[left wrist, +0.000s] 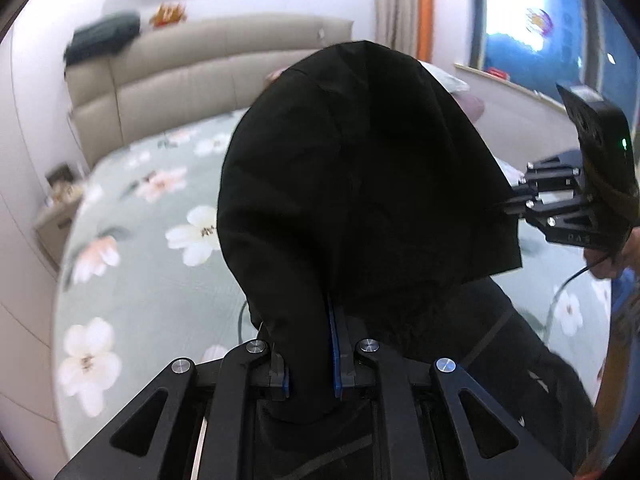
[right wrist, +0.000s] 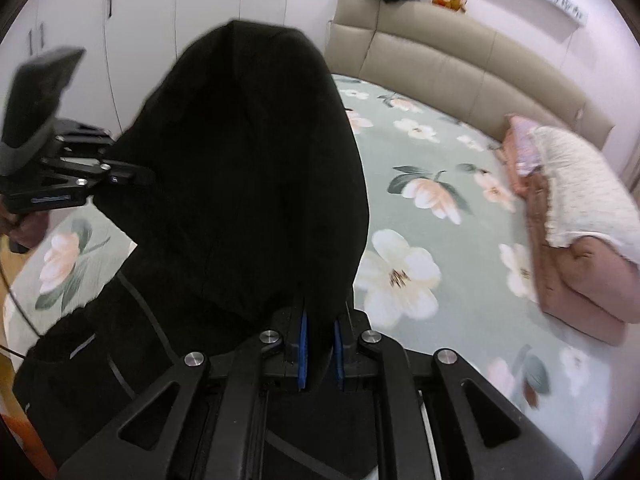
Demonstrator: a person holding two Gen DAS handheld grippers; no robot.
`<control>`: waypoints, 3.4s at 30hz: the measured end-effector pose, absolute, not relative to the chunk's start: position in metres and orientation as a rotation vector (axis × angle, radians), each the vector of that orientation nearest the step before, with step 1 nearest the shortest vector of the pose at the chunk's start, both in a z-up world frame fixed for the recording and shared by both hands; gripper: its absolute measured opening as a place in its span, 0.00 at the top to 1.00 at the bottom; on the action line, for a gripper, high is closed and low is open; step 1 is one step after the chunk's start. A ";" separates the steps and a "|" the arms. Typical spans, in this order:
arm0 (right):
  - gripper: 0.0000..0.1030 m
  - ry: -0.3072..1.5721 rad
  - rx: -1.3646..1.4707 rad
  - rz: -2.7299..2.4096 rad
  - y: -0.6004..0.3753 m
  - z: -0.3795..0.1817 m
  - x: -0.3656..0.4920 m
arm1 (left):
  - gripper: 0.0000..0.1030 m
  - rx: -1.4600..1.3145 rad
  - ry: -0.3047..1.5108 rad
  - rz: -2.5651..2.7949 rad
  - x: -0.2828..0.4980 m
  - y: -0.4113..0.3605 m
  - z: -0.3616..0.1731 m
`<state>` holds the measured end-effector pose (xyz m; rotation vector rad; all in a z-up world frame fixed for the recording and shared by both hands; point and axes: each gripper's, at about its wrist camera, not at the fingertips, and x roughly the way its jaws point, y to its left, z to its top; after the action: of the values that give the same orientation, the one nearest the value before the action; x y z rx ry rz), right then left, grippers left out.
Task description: Fold large clothes
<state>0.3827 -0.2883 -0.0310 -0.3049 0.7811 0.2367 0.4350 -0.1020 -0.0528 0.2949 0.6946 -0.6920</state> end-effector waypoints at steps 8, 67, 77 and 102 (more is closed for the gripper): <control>0.86 0.975 -0.278 -0.018 -0.282 -0.123 0.281 | 0.78 0.491 0.820 -0.425 0.340 -0.106 -0.168; 0.38 1.192 0.015 0.069 -0.177 -0.245 0.282 | 0.58 -0.181 1.218 -0.769 0.374 -0.084 -0.269; 0.32 1.031 -0.046 0.021 -0.160 -0.255 0.255 | 0.58 -0.187 1.085 -0.882 0.351 -0.075 -0.264; 0.24 1.011 0.233 -0.292 -0.286 -0.201 -0.043 | 0.44 -0.128 1.005 -0.260 0.056 0.179 -0.226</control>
<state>-0.0429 -0.2864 -0.2008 0.2330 1.0110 -0.2918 0.0562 0.1794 -0.2262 -0.1284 1.0051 -0.2604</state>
